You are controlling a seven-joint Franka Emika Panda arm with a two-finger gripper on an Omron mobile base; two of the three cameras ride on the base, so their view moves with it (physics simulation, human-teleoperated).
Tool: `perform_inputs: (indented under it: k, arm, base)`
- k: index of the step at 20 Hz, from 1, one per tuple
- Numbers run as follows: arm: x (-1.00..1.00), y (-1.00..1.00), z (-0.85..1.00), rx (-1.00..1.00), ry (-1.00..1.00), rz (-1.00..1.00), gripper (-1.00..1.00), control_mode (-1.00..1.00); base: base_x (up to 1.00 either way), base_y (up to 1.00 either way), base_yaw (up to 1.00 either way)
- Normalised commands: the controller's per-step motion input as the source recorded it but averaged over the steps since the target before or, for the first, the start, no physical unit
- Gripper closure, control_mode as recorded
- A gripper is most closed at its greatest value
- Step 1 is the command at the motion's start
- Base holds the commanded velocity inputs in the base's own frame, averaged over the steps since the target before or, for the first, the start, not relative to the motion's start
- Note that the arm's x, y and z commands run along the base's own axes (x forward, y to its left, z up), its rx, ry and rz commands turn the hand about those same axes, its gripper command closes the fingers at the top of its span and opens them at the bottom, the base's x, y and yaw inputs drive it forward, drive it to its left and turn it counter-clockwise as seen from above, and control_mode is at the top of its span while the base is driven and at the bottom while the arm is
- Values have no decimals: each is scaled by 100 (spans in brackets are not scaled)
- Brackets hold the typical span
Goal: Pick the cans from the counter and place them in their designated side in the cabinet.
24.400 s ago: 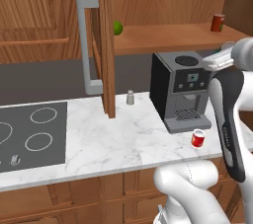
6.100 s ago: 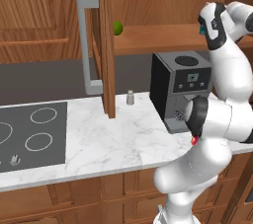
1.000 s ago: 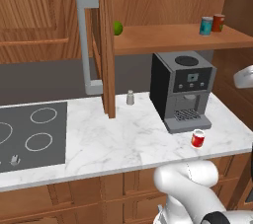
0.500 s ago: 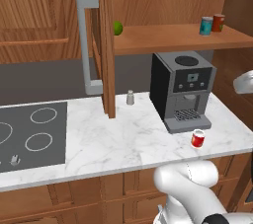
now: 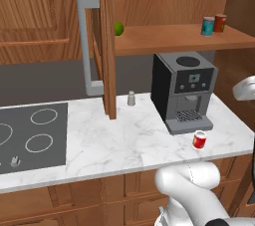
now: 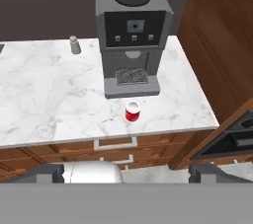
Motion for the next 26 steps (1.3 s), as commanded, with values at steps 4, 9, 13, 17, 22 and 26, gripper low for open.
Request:
perform_inputs:
  k: [4, 9, 13, 17, 22, 26]
  arm:
    - [0, 0, -18, 0, 9, 0, -100, -100]
    - [0, 0, -17, 0, 6, 0, -100, -100]
    - [0, 0, -17, 1, 2, 0, -100, -100]
    - [0, 0, -19, 3, 2, 0, -100, -100]
    - [4, 0, -23, 2, 2, 0, -100, -100]
    - [16, 0, -18, 0, 3, 0, -100, -100]
  base:
    - [0, 0, 0]
    - [0, 0, 0]
    - [0, 0, 0]
    - [0, 0, 0]
    - [0, 0, 0]
    - [0, 0, 0]
